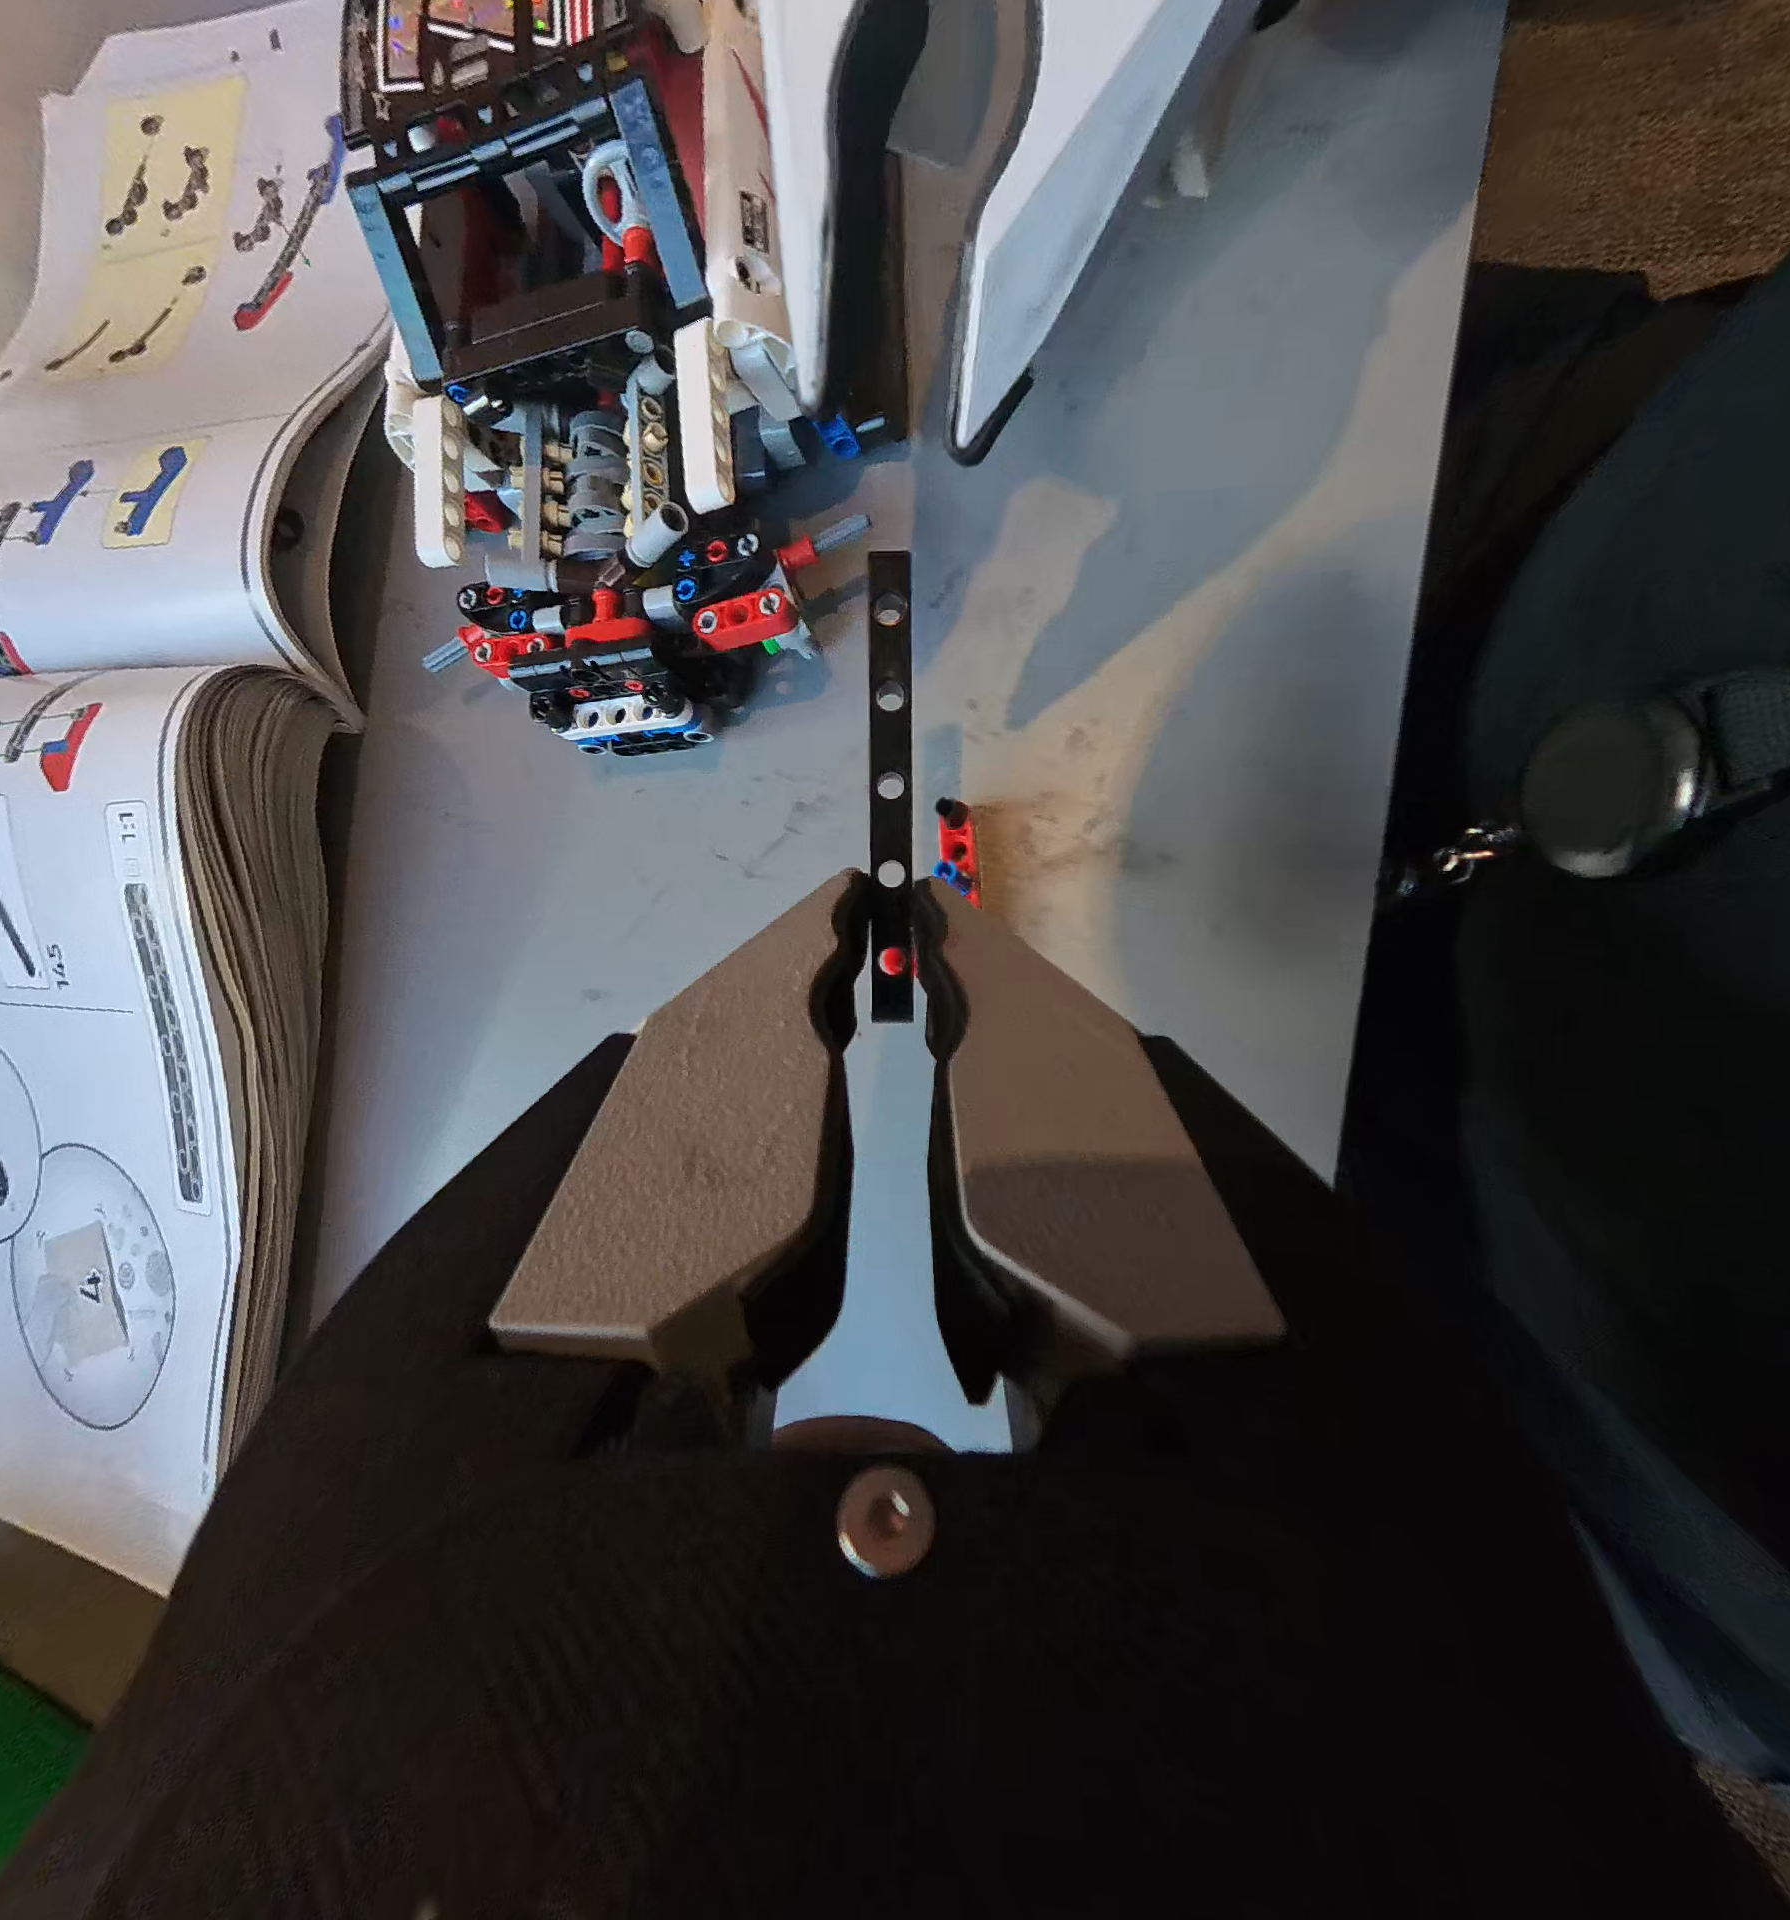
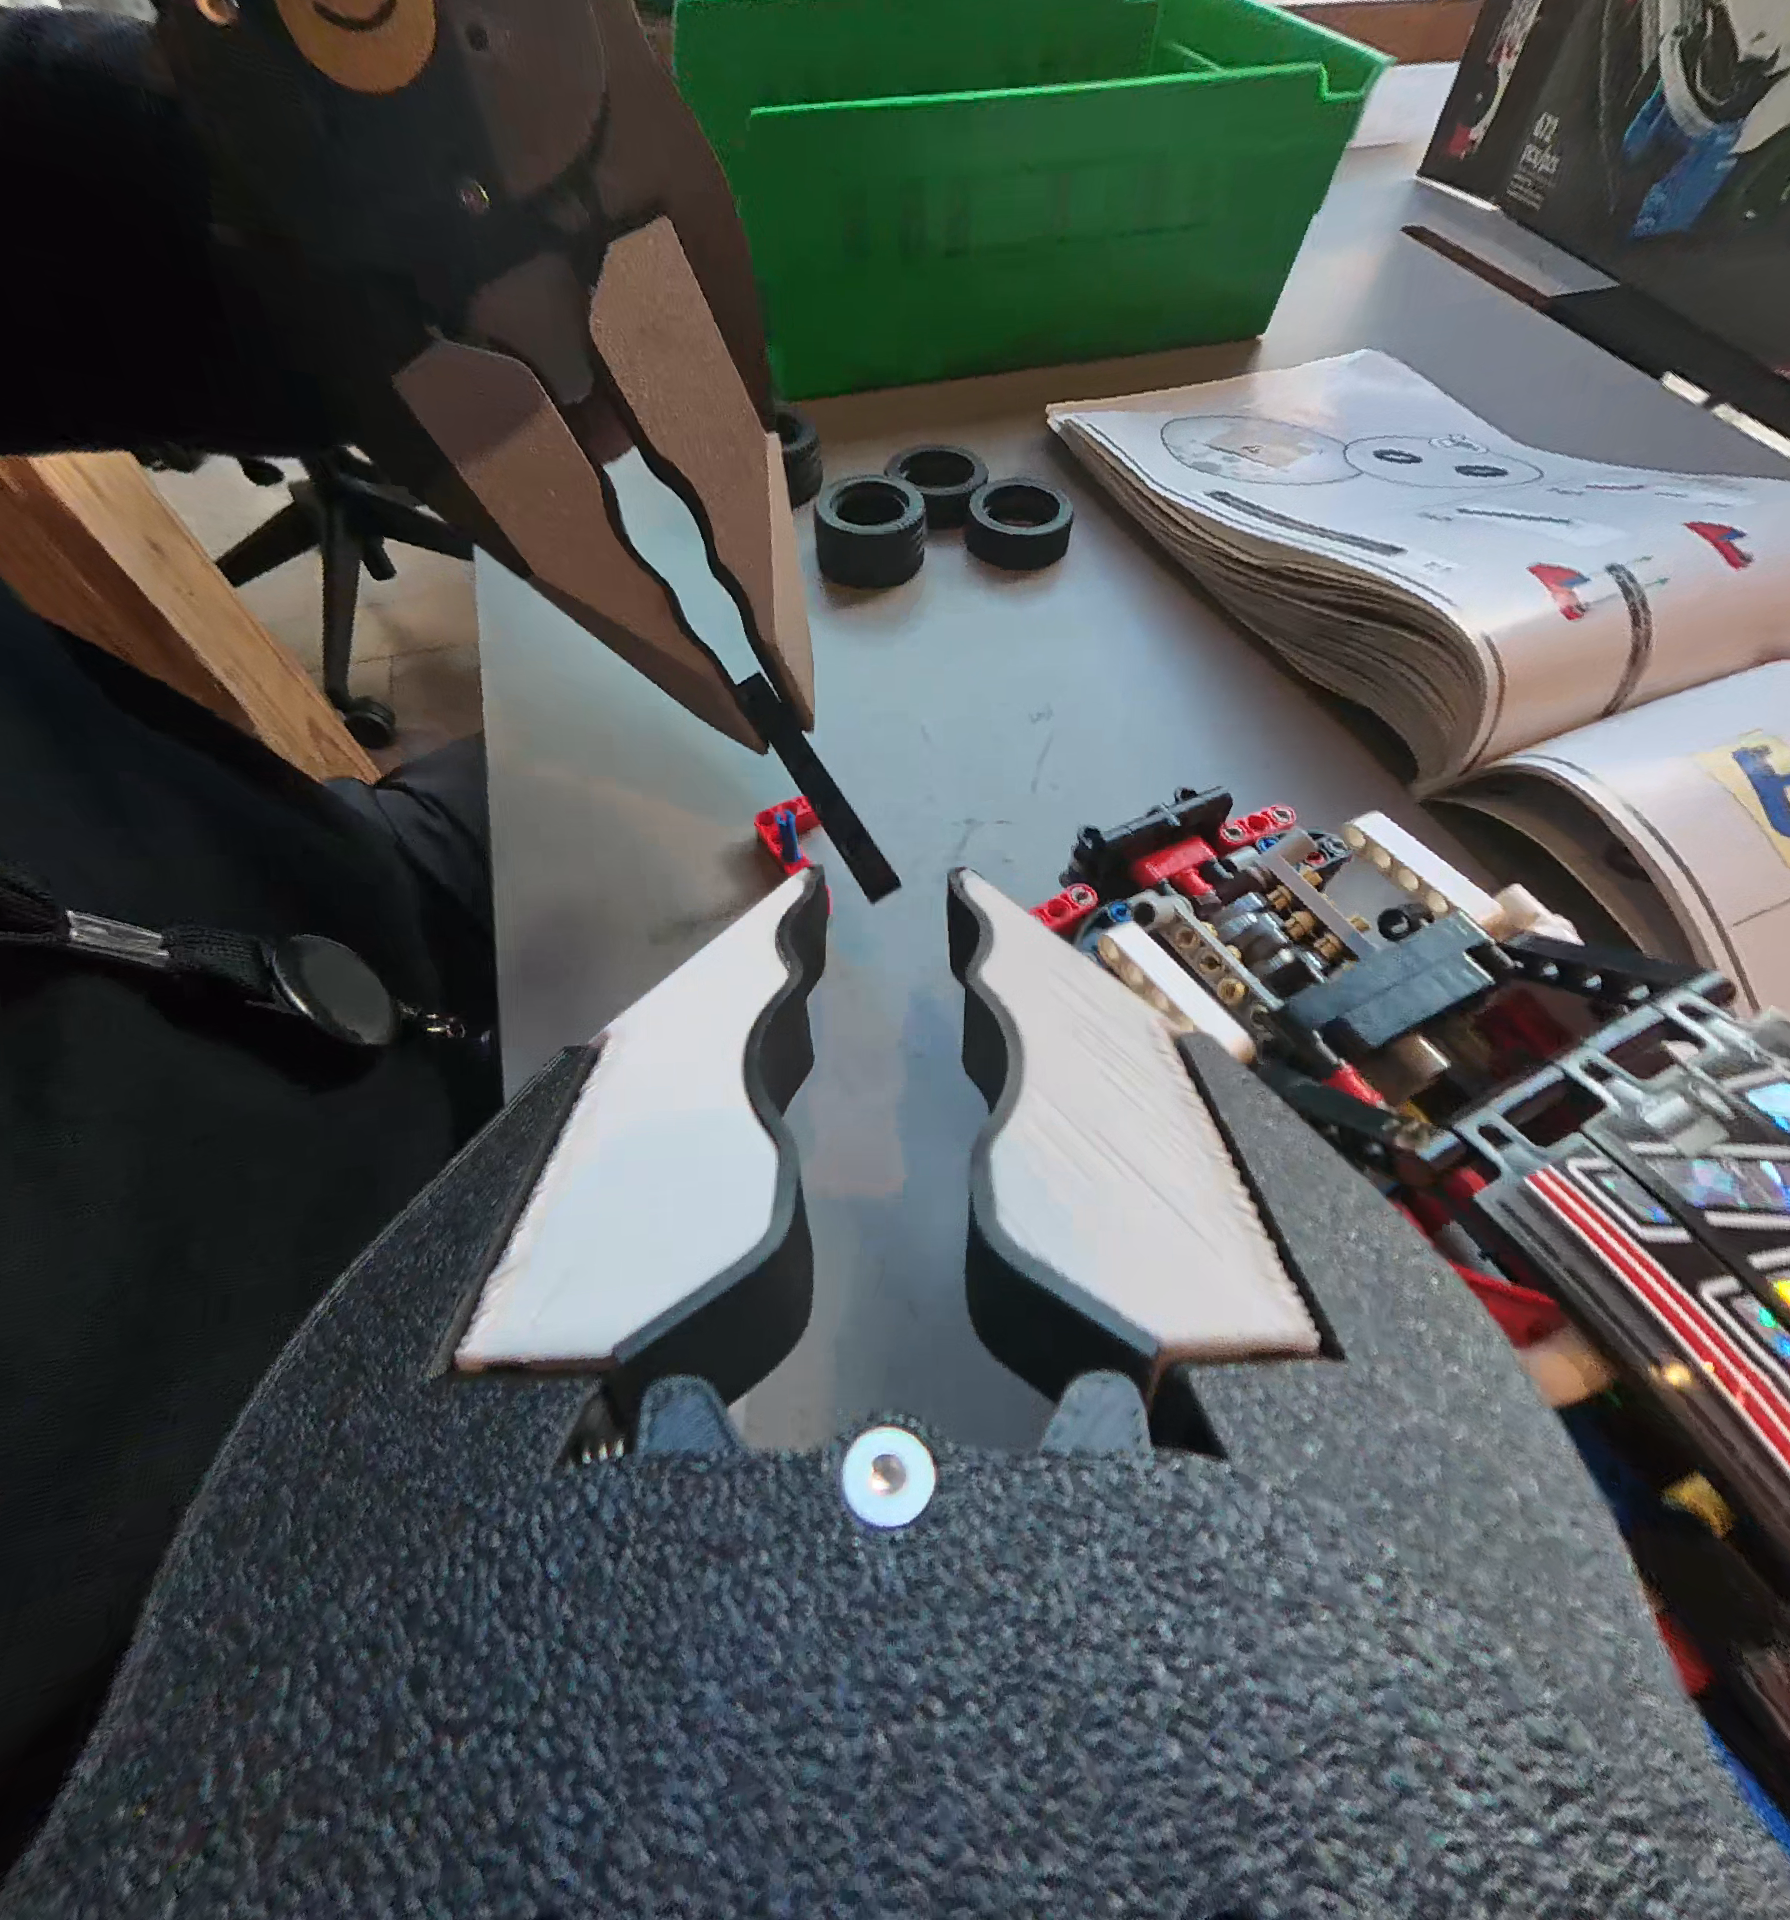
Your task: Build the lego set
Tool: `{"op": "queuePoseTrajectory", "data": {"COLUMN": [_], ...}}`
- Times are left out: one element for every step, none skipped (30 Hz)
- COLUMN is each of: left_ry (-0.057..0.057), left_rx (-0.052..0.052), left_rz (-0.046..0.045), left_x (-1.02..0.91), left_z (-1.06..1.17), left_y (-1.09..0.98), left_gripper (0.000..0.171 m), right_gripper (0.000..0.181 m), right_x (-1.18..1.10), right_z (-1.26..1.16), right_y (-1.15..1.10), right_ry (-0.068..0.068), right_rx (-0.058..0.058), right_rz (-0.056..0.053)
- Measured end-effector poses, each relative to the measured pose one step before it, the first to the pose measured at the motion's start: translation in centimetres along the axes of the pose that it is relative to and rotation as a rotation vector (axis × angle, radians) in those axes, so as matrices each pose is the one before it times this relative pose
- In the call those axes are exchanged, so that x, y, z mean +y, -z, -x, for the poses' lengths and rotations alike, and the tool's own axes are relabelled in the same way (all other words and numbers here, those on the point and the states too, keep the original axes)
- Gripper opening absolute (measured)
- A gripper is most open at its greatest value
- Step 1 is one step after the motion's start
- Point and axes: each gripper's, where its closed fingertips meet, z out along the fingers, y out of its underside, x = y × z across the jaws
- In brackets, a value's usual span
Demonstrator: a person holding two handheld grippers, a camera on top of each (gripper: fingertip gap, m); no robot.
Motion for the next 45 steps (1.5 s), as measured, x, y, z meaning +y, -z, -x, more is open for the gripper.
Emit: {"op": "queuePoseTrajectory", "data": {"left_ry": [-0.0071,-0.0041,-0.0016,-0.0015,-0.0022,0.0007,0.0068,0.009,0.0075,0.0046,-0.0043,-0.0116,-0.0168,-0.0181,-0.0096,0.0048,0.009,0.0083,0.0095,0.0145,0.0235,0.0309,0.0309,0.026,0.0209,0.0183,0.0191,0.0195,0.0176,0.0159,0.0127,0.0101,0.025,0.0536,0.0648,0.0584,0.0528,0.0506,0.0479,0.0393,0.0338,0.0318,0.0234,0.0079,0.0047], "left_rx": [0.0001,0.0045,0.0065,0.0009,-0.0036,0.0034,0.0042,-0.0001,0.0038,0.0012,-0.004,-0.0091,-0.0104,-0.0034,0.0114,0.0145,0.0052,0.0011,0.0025,0.0009,0.0062,0.0165,0.0171,0.0089,0.0056,0.0096,0.0054,0.0074,0.0136,0.0107,0.0006,-0.0153,-0.027,-0.0235,-0.001,0.0273,0.0288,-0.0051,-0.0265,-0.02,-0.0259,-0.0407,-0.0475,-0.0482,-0.0551], "left_rz": [-0.00599,-0.00676,-0.00598,-0.00599,-0.00694,-0.00521,-0.00389,-0.00733,-0.00934,-0.00793,-0.00703,-0.00714,-0.00884,-0.00872,-0.00432,0.00765,0.00656,0.00089,0.00075,-0.00233,-0.00704,-0.00679,-0.0062,-0.00626,-0.00362,-0.00018,-0.00027,0.00105,-0.00033,-0.00243,0.00578,0.01423,0.01347,0.01362,0.00385,-0.01419,-0.01864,-0.01733,-0.0101,0.01163,0.02458,0.01947,0.01272,0.00983,0.00341], "left_x": [-0.03,-0.019,0.025,0.056,0.046,0.054,0.022,-0.065,-0.129,-0.121,-0.104,-0.121,-0.174,-0.176,-0.123,0.052,0.08,0.021,-0.006,-0.094,-0.178,-0.143,-0.106,-0.038,0.036,0.107,0.095,0.093,0.052,0.011,0.086,0.131,0.126,0.102,-0.025,-0.203,-0.239,-0.244,-0.129,0.072,0.108,-0.125,-0.334,-0.424,-0.452], "left_z": [-0.161,-0.22,-0.253,-0.172,-0.091,-0.188,-0.146,-0.047,-0.121,-0.093,-0.059,-0.012,-0.03,-0.148,-0.344,-0.313,-0.102,-0.007,0.023,0.072,0.038,-0.049,-0.021,0.097,0.144,0.103,0.191,0.197,0.125,0.184,0.32,0.56,0.817,0.885,0.574,0.068,-0.074,0.33,0.558,0.362,0.318,0.41,0.364,0.28,0.312], "left_y": [0.022,0.014,0.015,-0.002,-0.01,-0.03,-0.056,-0.038,-0.016,0.034,0.065,0.08,0.076,0.022,-0.094,-0.234,-0.302,-0.278,-0.224,-0.139,-0.08,-0.042,0.011,0.084,0.116,0.132,0.111,0.106,0.074,0.059,0.073,0.124,0.185,0.204,0.193,0.205,0.167,0.13,0.079,0.012,-0.012,-0.063,-0.097,-0.078,-0.039], "left_gripper": [0.005,0.005,0.005,0.005,0.005,0.005,0.005,0.005,0.005,0.005,0.005,0.005,0.005,0.005,0.005,0.005,0.005,0.005,0.005,0.005,0.005,0.007,0.013,0.016,0.019,0.022,0.026,0.028,0.03,0.03,0.03,0.03,0.029,0.026,0.027,0.031,0.036,0.039,0.04,0.04,0.043,0.049,0.054,0.052,0.051], "right_gripper": [0.023,0.023,0.023,0.023,0.023,0.022,0.018,0.016,0.016,0.016,0.016,0.016,0.016,0.015,0.009,0.009,0.009,0.009,0.009,0.008,0.008,0.008,0.008,0.008,0.008,0.008,0.007,0.007,0.007,0.007,0.007,0.007,0.007,0.007,0.008,0.007,0.008,0.008,0.008,0.008,0.008,0.007,0.008,0.008,0.008], "right_x": [-0.327,-0.176,-0.06,-0.007,0.066,0.079,0.039,0.025,0.104,0.038,-0.067,0.0,0.189,0.237,0.211,0.215,0.283,0.269,0.182,0.086,-0.029,-0.078,-0.064,-0.075,-0.106,-0.081,-0.047,-0.031,0.041,0.08,0.064,0.077,0.15,0.235,0.257,0.244,0.253,0.24,0.246,0.23,0.202,0.139,0.049,-0.035,-0.009], "right_z": [0.387,0.349,0.27,0.203,0.187,0.228,0.315,0.469,0.269,0.089,0.251,0.153,-0.019,0.023,0.183,0.243,0.086,0.057,0.041,-0.058,-0.09,-0.012,-0.088,-0.115,-0.106,-0.086,-0.156,-0.205,-0.146,-0.117,-0.1,0.045,0.155,0.092,-0.051,-0.104,-0.169,-0.17,-0.152,-0.153,-0.093,-0.044,-0.084,-0.108,-0.115], "right_y": [-0.219,-0.276,-0.318,-0.355,-0.371,-0.358,-0.315,-0.261,-0.214,-0.095,-0.009,0.012,-0.025,-0.033,-0.003,0.0,-0.021,0.009,0.056,0.144,0.22,0.27,0.299,0.345,0.338,0.291,0.229,0.171,0.073,0.007,-0.021,-0.021,-0.024,0.003,0.055,0.099,0.144,0.168,0.139,0.122,0.08,0.061,0.05,0.06,0.048], "right_ry": [0.0146,0.0218,0.0298,0.0345,0.0311,0.0269,0.0282,0.0299,0.0299,0.0364,0.0377,0.0265,0.0118,0.0032,-0.0024,-0.007,-0.0021,0.0076,0.0105,0.0111,0.0133,0.0154,0.0252,0.042,0.0513,0.0509,0.0507,0.0508,0.0456,0.0358,0.0249,0.0122,-0.0029,-0.0148,-0.0216,-0.0262,-0.025,-0.0178,-0.0102,-0.0057,-0.007,-0.0129,-0.018,-0.0204,-0.0201], "right_rx": [-0.0151,-0.0121,-0.0047,0.0003,-0.0003,-0.0042,-0.0094,-0.0183,-0.0048,0.009,-0.0004,-0.0001,0.0038,-0.0019,-0.013,-0.0154,-0.001,0.0085,0.0132,0.0198,0.0228,0.0168,0.0243,0.0313,0.0333,0.0311,0.0335,0.0344,0.026,0.0196,0.0149,0.0019,-0.0082,-0.0041,0.0036,0.0065,0.011,0.0116,0.0116,0.0124,0.0077,0.0017,0.0015,0.0002,-0.0018], "right_rz": [-0.0024,0.0079,0.0156,0.0172,0.0196,0.0187,0.0124,0.0102,0.0158,0.0126,0.0055,0.009,0.0173,0.0156,0.0076,0.0035,0.0069,0.0048,0.0014,0.0,-0.0053,-0.0059,-0.0025,-0.0018,-0.0025,0.0005,0.0034,0.003,0.0047,0.0072,0.0059,0.0032,0.0035,0.0036,-0.0004,-0.0047,-0.0048,-0.003,0.0005,0.0034,0.0035,0.0014,-0.0038,-0.0074,-0.0035]}}
